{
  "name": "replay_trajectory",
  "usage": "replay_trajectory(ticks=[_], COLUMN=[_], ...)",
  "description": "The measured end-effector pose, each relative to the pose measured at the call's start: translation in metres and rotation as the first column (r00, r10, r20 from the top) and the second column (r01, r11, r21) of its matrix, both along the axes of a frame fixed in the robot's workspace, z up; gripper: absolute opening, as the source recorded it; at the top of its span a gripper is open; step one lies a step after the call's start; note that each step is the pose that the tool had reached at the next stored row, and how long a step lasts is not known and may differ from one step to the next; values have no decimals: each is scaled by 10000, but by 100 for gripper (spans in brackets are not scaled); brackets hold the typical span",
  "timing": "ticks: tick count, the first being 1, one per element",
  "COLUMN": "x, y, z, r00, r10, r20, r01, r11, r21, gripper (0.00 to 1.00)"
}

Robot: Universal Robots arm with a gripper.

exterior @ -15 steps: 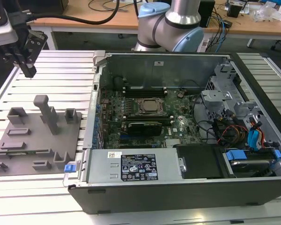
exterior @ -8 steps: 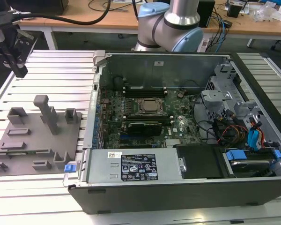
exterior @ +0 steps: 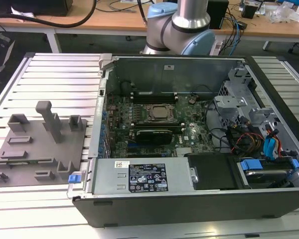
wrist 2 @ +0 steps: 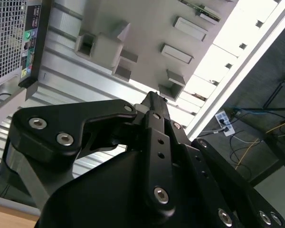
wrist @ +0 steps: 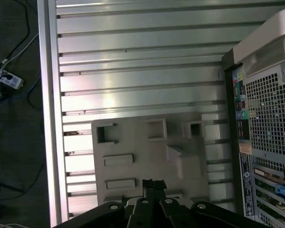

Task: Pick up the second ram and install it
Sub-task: 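Reach for the second ram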

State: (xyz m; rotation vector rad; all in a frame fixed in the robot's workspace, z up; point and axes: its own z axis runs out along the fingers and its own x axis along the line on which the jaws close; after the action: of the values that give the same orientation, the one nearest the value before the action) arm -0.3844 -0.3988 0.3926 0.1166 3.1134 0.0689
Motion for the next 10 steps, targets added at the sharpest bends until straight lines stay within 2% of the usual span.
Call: replay_trajectory(ticks=[2,10], x=[-108,-315], y=[0,0], z=[0,-2], r00=[10000,10000], r10=[0,0], r20=[0,1], r01=[0,0], r11=[10000,10000], r21=[0,0], gripper=[11,11])
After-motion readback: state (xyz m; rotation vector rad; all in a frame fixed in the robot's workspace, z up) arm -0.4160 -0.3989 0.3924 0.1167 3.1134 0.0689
